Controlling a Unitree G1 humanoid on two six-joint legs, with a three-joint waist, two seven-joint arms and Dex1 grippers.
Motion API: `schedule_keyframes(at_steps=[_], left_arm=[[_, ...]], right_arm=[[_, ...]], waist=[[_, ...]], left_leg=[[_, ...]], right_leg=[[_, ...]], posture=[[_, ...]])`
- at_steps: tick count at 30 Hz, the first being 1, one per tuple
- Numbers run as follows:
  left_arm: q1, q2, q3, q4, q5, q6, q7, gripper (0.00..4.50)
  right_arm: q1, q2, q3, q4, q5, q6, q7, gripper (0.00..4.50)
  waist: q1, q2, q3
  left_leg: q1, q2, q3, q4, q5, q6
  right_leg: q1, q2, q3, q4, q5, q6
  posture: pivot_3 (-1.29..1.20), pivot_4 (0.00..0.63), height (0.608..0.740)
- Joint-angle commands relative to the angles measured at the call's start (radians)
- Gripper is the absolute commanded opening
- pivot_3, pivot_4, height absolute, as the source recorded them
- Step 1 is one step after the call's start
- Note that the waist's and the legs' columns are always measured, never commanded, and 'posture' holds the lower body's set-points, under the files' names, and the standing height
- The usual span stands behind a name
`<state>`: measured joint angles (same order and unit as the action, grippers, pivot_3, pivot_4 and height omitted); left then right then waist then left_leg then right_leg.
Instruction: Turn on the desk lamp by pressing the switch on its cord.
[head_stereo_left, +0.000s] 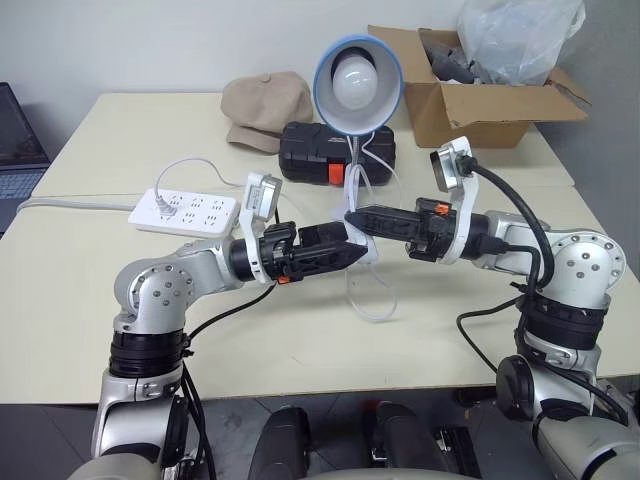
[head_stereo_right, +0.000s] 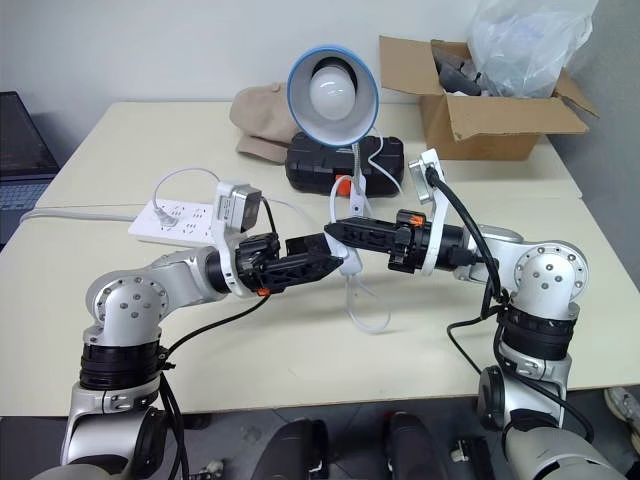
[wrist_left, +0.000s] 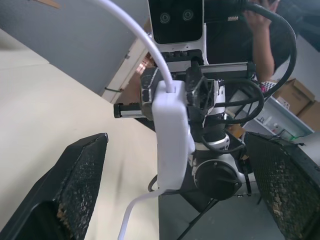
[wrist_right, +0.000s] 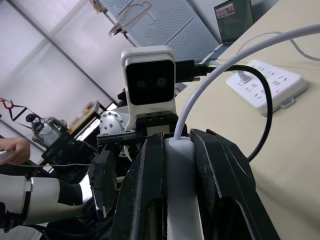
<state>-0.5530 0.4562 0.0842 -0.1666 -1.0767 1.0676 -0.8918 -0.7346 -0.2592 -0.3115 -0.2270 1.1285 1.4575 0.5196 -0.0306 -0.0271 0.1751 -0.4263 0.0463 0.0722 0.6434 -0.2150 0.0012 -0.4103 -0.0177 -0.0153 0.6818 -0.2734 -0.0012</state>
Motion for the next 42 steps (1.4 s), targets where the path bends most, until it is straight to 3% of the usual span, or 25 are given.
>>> schedule_keyframes(at_steps=[1, 9, 19, 30, 42], left_arm=[[-0.007, -0.014, -0.003, -0.013, -0.013, -0.011, -0.01, 4.5], [-0.01, -0.027, -0.011, -0.005, -0.008, -0.016, -0.018, 4.5], [-0.013, -0.035, -0.017, 0.006, -0.001, -0.024, -0.029, 2.32], [0.0, -0.03, -0.025, -0.004, 0.0, -0.024, -0.049, 0.57], [0.006, -0.021, -0.026, -0.011, -0.006, -0.024, -0.059, 0.53]], right_arm=[[-0.027, -0.003, 0.002, -0.016, 0.067, -0.017, -0.017, 0.39], [-0.026, -0.007, 0.02, -0.016, 0.127, -0.03, -0.069, 0.39], [-0.031, -0.028, 0.041, -0.001, 0.183, -0.06, -0.111, 0.39], [-0.037, -0.046, 0.059, 0.015, 0.237, -0.093, -0.152, 0.39], [-0.035, -0.064, 0.081, 0.031, 0.272, -0.131, -0.178, 0.39]], waist=[[0.0, 0.0, 0.0], [0.001, 0.0, 0.0], [0.0, 0.0, 0.0], [0.0, 0.0, 0.0], [0.0, 0.0, 0.0]], left_leg=[[0.0, 0.0, 0.0, 0.0, 0.0, 0.0], [0.0, 0.0, 0.0, 0.0, 0.0, 0.0], [0.0, 0.0, 0.0, 0.0, 0.0, 0.0], [0.0, 0.0, 0.0, 0.0, 0.0, 0.0], [0.0, 0.0, 0.0, 0.0, 0.0, 0.0]], right_leg=[[0.0, 0.0, 0.0, 0.0, 0.0, 0.0], [0.0, 0.0, 0.0, 0.0, 0.0, 0.0], [0.0, 0.0, 0.0, 0.0, 0.0, 0.0], [0.0, 0.0, 0.0, -0.001, 0.0, 0.001], [0.0, 0.0, 0.0, -0.001, -0.001, 0.002]], posture=[[0.0, 0.15, 0.74], [0.0, 0.15, 0.74], [0.0, 0.15, 0.74], [0.0, 0.15, 0.74], [0.0, 0.15, 0.74]])
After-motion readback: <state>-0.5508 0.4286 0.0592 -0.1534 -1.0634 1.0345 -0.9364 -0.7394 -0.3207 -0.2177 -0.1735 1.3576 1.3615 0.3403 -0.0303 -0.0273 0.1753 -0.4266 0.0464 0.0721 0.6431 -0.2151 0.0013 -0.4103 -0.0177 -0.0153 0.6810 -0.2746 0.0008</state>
